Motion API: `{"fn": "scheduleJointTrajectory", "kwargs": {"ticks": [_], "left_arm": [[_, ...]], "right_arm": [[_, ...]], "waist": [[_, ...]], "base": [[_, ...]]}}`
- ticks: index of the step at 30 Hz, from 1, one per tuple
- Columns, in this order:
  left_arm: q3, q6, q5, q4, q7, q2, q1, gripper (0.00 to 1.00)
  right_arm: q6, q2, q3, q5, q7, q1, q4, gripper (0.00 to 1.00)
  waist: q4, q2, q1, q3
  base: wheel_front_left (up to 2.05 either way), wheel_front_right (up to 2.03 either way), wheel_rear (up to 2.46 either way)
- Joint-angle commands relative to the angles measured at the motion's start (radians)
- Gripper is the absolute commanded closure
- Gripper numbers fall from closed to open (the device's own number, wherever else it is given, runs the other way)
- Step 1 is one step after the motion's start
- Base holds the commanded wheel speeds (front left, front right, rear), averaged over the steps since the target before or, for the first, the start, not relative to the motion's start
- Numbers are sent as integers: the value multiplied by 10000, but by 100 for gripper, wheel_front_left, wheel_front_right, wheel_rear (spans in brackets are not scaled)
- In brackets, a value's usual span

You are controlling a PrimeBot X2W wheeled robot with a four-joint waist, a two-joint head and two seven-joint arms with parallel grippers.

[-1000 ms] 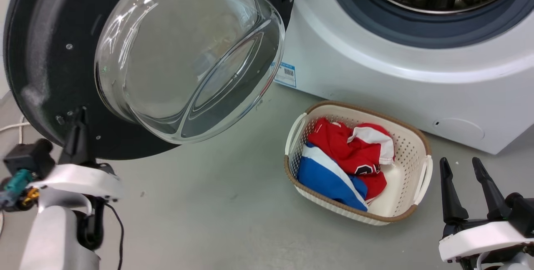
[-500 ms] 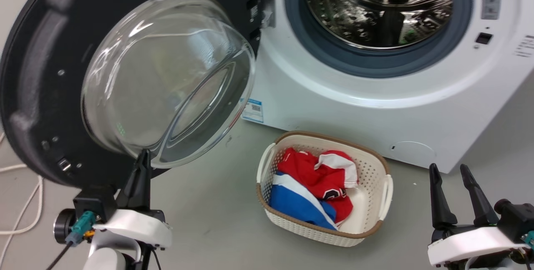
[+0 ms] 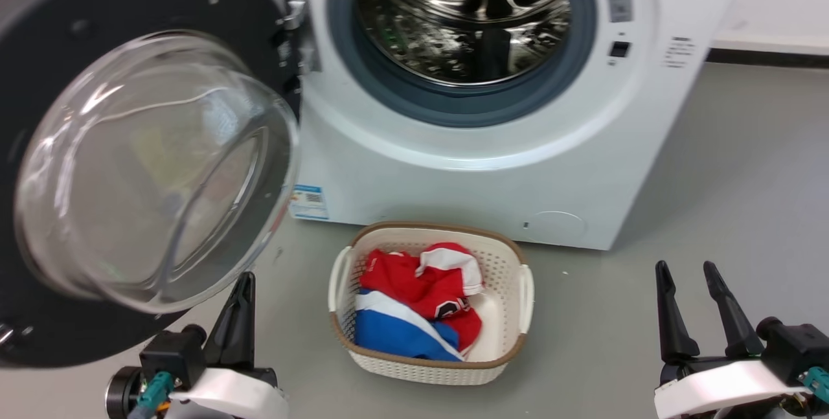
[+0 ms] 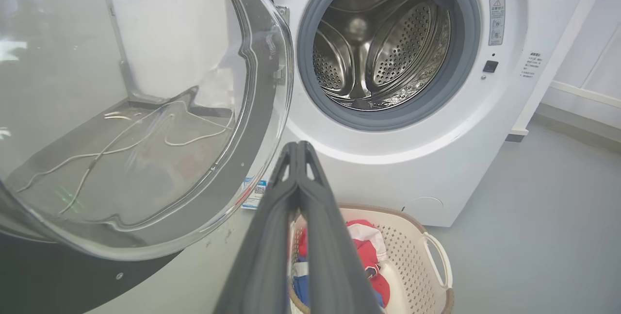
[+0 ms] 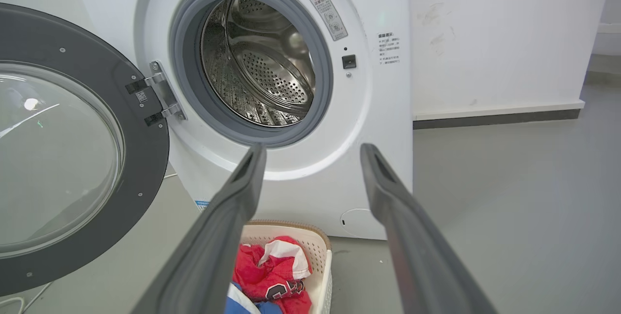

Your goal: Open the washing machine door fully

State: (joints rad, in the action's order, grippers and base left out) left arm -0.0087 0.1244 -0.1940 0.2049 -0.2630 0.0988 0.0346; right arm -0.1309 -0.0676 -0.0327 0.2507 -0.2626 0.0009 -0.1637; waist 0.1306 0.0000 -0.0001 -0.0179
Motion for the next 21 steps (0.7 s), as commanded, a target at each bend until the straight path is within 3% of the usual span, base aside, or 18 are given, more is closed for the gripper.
{"fn": "scheduleJointTrajectory", "kwargs": {"ticks": [1, 2, 3, 21], "left_arm": [[35, 3, 134, -68, -26, -60, -191, 98], [45, 7, 162, -98, -26, -108, -256, 70], [47, 5, 245, -137, -26, -143, -302, 1], [-25, -20, 1143, -719, -27, -456, -915, 0]], "right_arm": [[3, 48, -15, -108, -29, 118, 60, 0], [3, 64, -49, -118, -29, 178, 79, 0], [3, 79, -68, -122, -29, 232, 90, 0], [3, 165, -16, -801, -30, 545, 188, 0]], "waist": [[-416, 0, 1, 25], [-494, 0, 1, 19], [-568, 0, 1, 10], [-1155, 0, 1, 17]], "base": [[0, 0, 0], [0, 0, 0], [0, 0, 0], [0, 0, 0]]}}
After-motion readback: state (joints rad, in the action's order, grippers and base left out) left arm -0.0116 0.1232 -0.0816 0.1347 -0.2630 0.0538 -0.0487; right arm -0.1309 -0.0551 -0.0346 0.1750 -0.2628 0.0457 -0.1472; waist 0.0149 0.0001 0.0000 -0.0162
